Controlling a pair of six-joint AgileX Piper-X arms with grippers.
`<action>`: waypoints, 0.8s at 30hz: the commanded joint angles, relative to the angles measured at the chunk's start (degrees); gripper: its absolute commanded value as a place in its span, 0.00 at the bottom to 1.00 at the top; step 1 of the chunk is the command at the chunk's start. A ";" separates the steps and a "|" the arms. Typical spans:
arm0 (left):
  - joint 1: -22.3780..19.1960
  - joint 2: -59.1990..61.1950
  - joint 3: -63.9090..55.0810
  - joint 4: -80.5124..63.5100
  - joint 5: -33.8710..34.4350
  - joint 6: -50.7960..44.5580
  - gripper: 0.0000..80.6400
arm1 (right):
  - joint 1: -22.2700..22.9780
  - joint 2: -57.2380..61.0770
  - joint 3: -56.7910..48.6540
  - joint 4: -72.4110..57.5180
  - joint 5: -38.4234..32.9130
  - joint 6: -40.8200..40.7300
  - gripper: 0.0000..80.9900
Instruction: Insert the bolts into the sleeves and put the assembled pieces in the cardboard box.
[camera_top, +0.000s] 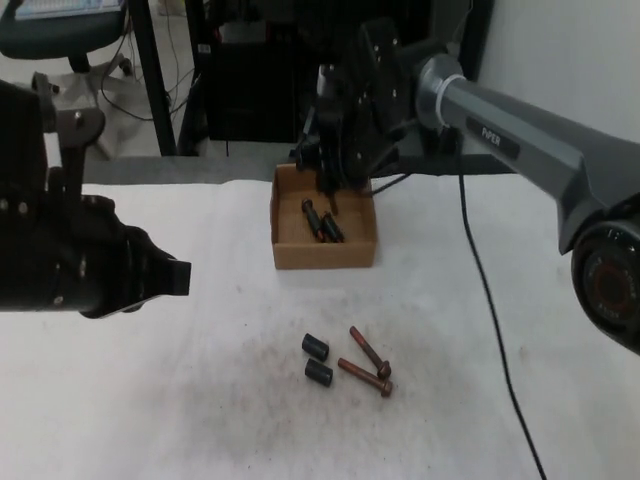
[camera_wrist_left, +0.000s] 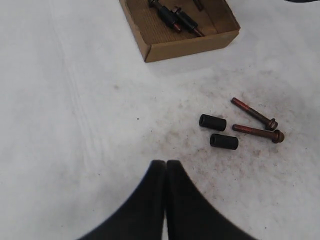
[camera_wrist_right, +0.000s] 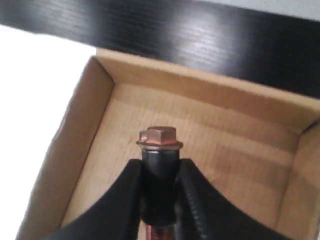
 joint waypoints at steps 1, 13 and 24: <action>0.12 -0.76 -0.32 0.00 -0.30 0.19 0.00 | -0.44 -1.09 -0.67 -0.29 -0.30 -0.30 0.30; -0.67 -0.76 -0.44 0.00 12.96 1.67 0.00 | -1.18 -6.23 -0.67 10.80 -0.63 -3.30 0.01; -12.96 0.23 -0.69 -0.50 13.28 7.46 0.00 | -2.27 -23.86 -0.19 24.30 -0.63 -10.55 0.01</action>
